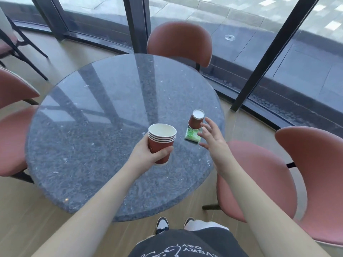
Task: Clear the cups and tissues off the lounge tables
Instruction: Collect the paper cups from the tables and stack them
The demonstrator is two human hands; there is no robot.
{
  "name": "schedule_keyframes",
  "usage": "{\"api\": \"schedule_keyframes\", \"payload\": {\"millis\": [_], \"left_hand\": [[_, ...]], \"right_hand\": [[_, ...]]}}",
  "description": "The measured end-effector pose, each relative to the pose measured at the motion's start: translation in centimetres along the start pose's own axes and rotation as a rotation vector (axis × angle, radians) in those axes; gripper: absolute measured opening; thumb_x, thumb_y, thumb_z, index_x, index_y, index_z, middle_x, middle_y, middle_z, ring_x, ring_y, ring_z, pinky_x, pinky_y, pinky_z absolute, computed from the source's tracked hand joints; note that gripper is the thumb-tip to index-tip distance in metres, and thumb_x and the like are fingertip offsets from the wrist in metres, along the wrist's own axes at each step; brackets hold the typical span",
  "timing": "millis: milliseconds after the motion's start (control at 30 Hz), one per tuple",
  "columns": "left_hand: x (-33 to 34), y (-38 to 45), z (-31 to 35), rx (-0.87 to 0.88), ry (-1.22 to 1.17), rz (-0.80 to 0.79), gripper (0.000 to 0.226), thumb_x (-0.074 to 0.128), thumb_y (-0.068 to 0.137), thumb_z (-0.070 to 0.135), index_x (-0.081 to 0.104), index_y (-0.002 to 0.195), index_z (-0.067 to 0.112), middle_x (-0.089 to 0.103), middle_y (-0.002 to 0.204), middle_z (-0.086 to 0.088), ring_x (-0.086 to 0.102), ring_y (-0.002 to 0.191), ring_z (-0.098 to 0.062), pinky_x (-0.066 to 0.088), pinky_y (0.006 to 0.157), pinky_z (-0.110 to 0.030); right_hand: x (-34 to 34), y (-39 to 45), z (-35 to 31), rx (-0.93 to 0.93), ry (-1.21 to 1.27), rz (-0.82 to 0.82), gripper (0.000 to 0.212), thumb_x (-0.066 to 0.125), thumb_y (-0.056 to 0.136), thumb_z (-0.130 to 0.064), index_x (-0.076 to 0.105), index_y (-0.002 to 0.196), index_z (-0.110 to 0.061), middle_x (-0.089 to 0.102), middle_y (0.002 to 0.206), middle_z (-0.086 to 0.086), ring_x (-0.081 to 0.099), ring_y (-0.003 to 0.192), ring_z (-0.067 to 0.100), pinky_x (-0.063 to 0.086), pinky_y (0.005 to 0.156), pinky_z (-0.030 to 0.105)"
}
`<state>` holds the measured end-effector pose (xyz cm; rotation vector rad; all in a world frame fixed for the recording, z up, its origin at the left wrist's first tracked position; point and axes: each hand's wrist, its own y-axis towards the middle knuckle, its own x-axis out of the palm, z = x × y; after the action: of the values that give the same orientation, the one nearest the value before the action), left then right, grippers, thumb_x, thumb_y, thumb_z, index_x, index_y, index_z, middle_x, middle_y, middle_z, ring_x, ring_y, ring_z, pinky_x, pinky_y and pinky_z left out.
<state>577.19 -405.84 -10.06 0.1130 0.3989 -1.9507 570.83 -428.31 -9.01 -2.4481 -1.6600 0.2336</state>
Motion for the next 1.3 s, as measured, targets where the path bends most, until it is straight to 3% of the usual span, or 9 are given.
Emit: {"api": "schedule_keyframes", "payload": {"millis": [133,233,367,533,767,900,1033,1133,1300], "left_hand": [[0.6,2.7,0.0,-0.068,0.013,0.018,0.061,0.083,0.052,0.065,0.062,0.106,0.044,0.075,0.105,0.021,0.067,0.096,0.011,0.050,0.078,-0.010],[0.8,4.4,0.2,-0.104,0.015,0.055,0.065,0.082,0.050,0.065,0.061,0.107,0.041,0.074,0.101,0.028,0.066,0.093,0.015,0.048,0.076,-0.006],[1.0,6.2,0.8,-0.146,0.042,0.142,0.065,0.080,0.049,0.067,0.059,0.107,0.044,0.072,0.103,0.028,0.065,0.095,0.018,0.048,0.078,-0.005],[1.9,8.2,0.9,-0.193,0.071,0.169,0.067,0.082,0.050,0.067,0.060,0.109,0.043,0.071,0.103,0.035,0.066,0.098,0.014,0.050,0.082,-0.012],[3.6,10.5,1.4,-0.207,0.058,0.191,0.066,0.081,0.051,0.066,0.058,0.109,0.045,0.068,0.102,0.042,0.064,0.096,0.017,0.046,0.077,-0.002],[4.4,11.6,1.6,-0.219,0.051,0.199,0.066,0.082,0.051,0.066,0.060,0.109,0.043,0.073,0.105,0.028,0.066,0.099,0.012,0.051,0.086,-0.014],[4.9,12.4,1.9,-0.222,0.064,0.195,0.065,0.081,0.051,0.067,0.059,0.107,0.044,0.072,0.108,0.024,0.065,0.098,0.013,0.050,0.085,-0.015],[5.3,12.6,2.3,-0.219,0.086,0.193,0.064,0.080,0.051,0.068,0.058,0.106,0.045,0.072,0.103,0.028,0.064,0.096,0.016,0.048,0.082,-0.008],[5.3,12.9,2.4,-0.211,0.099,0.203,0.064,0.080,0.052,0.069,0.058,0.107,0.046,0.071,0.102,0.035,0.064,0.099,0.015,0.047,0.080,-0.006]], "right_hand": [[-1.2,5.6,-0.6,0.057,-0.056,-0.004,0.039,0.051,0.104,-0.034,0.045,0.142,-0.040,0.052,0.142,-0.010,0.058,0.119,0.005,0.049,0.096,0.031],[-1.7,10.6,-0.7,0.110,-0.187,-0.009,0.040,0.052,0.104,-0.033,0.050,0.143,-0.028,0.053,0.143,0.000,0.059,0.111,0.008,0.047,0.102,0.036],[-1.9,17.3,-0.5,0.062,-0.627,-0.069,0.053,0.055,0.100,-0.035,0.041,0.150,-0.024,0.039,0.153,0.009,0.043,0.138,0.026,0.032,0.116,0.047],[-1.5,23.3,1.8,0.096,-1.316,-0.311,0.081,0.056,0.093,-0.058,0.013,0.158,-0.035,0.019,0.162,0.008,0.035,0.140,0.037,0.031,0.111,0.052],[-1.2,25.3,4.6,0.072,-1.499,-0.429,0.050,0.060,0.095,-0.036,0.042,0.137,-0.014,0.044,0.135,0.016,0.047,0.124,0.037,0.044,0.096,0.043],[-1.8,26.6,3.6,0.085,-1.323,-0.387,0.055,0.066,0.091,-0.043,0.047,0.132,-0.012,0.052,0.129,0.015,0.054,0.118,0.036,0.045,0.090,0.041],[-2.2,26.7,1.1,0.128,-0.528,-0.213,0.053,0.074,0.085,-0.050,0.059,0.123,-0.016,0.065,0.108,0.003,0.062,0.099,0.023,0.051,0.075,0.028],[-1.2,25.1,-0.7,0.344,0.231,-0.281,0.045,0.064,0.093,-0.046,0.063,0.118,-0.008,0.073,0.110,0.012,0.069,0.099,0.024,0.060,0.082,0.028],[0.7,22.5,-1.9,0.567,0.600,-0.311,0.062,0.048,0.089,-0.069,0.064,0.113,-0.014,0.068,0.087,0.003,0.064,0.072,0.015,0.057,0.071,0.031]]}}
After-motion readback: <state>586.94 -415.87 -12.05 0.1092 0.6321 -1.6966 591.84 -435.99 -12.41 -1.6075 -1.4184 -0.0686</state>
